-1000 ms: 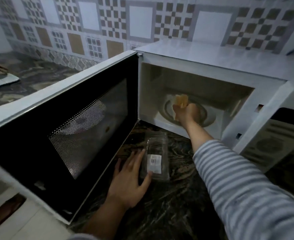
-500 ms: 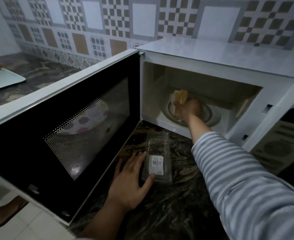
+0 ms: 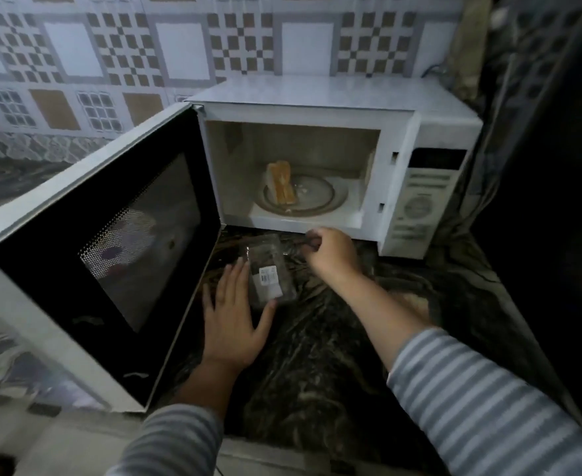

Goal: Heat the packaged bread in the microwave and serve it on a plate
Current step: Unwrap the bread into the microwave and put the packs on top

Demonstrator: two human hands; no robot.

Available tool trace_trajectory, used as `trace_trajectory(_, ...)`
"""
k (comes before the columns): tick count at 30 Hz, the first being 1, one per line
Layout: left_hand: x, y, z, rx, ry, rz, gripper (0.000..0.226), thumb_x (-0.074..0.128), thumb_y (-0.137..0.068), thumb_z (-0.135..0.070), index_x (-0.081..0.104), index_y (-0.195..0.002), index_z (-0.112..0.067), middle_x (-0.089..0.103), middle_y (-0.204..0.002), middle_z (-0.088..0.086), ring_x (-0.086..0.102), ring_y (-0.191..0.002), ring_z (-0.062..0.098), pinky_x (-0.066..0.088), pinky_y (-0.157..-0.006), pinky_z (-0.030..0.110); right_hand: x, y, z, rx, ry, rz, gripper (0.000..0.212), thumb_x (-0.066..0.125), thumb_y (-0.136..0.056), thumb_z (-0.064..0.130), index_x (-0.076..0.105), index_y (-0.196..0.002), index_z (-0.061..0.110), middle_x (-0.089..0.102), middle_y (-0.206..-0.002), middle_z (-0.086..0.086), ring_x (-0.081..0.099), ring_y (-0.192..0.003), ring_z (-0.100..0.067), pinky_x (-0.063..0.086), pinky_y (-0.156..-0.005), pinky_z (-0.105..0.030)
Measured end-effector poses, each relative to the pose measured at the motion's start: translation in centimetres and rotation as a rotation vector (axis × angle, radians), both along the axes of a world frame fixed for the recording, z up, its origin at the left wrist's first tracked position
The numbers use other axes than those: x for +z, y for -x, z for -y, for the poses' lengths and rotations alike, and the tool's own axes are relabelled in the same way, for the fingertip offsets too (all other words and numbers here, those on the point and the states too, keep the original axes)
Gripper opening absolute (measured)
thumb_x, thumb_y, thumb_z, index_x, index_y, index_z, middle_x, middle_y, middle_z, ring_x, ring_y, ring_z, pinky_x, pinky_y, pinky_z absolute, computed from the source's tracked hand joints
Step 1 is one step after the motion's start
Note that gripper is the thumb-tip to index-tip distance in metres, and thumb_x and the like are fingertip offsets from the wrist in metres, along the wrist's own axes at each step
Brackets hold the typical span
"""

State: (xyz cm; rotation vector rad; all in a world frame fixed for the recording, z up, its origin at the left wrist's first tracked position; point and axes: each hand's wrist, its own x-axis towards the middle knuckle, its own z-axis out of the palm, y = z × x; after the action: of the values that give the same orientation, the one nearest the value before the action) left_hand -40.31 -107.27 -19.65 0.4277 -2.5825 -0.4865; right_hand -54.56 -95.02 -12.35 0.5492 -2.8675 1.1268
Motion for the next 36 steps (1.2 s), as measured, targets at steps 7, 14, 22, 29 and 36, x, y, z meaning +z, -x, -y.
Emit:
trace_trajectory(7, 2.0, 0.6, -6.1, -0.482, 0.057, -0.116, 0.066, 0.049, -0.084, -0.058, 0.041, -0.139, -0.022, 0.038, -0.146, 0.002, 0.035, -0.135, 0.02, 0.028, -0.112, 0.039, 0.9, -7.2, -10.3, -0.073, 0.022, -0.312, 0.02, 0.056, -0.086, 0.012, 0.07, -0.096, 0.023, 0.066, -0.099, 0.002, 0.058, -0.095, -0.018, 0.049, -0.085, -0.033)
trace_trajectory(14, 0.4, 1.5, -10.1, -0.634, -0.068, 0.253, 0.109, 0.05, -0.067, -0.083, -0.001, -0.152, -0.036, -0.002, -0.161, -0.012, 0.003, -0.146, 0.008, 0.01, -0.121, 0.043, -3.4, -11.9, -18.8, -0.131, 0.004, -0.135, 0.028, 0.065, -0.087, 0.024, 0.064, -0.114, 0.027, 0.042, -0.129, 0.0, 0.048, -0.118, -0.019, 0.043, -0.095, -0.027)
trace_trajectory(22, -0.1, 1.4, -10.8, -0.551, -0.105, 0.252, 0.099, 0.041, -0.071, -0.08, 0.0, -0.151, -0.037, 0.018, -0.159, -0.009, 0.011, -0.147, 0.011, 0.009, -0.12, 0.04, -5.7, -10.5, -18.0, 0.075, 0.014, -0.055, 0.027, 0.067, -0.085, 0.017, 0.068, -0.111, 0.026, 0.032, -0.153, 0.001, 0.038, -0.136, -0.011, 0.034, -0.105, -0.019)
trace_trajectory(29, -0.9, 1.1, -9.1, -0.416, -0.089, 0.19, 0.085, 0.045, -0.082, -0.067, 0.02, -0.152, -0.027, 0.03, -0.155, -0.006, 0.024, -0.144, 0.012, 0.018, -0.119, 0.04, -6.5, -8.0, -16.1, 0.207, 0.037, -0.022, 0.012, 0.069, -0.086, 0.014, 0.075, -0.094, 0.02, 0.033, -0.153, -0.001, 0.037, -0.138, -0.015, 0.024, -0.109, -0.02)
trace_trajectory(36, -1.1, 1.7, -9.8, -0.348, -0.112, 0.184, 0.083, 0.052, -0.082, -0.067, 0.027, -0.148, -0.023, 0.025, -0.157, -0.008, 0.025, -0.143, 0.007, 0.014, -0.119, 0.038, -7.9, -7.2, -15.5, 0.197, 0.146, -0.167, 0.005, 0.069, -0.083, 0.008, 0.072, -0.083, 0.012, 0.043, -0.13, -0.004, 0.051, -0.125, -0.019, 0.043, -0.098, -0.024)
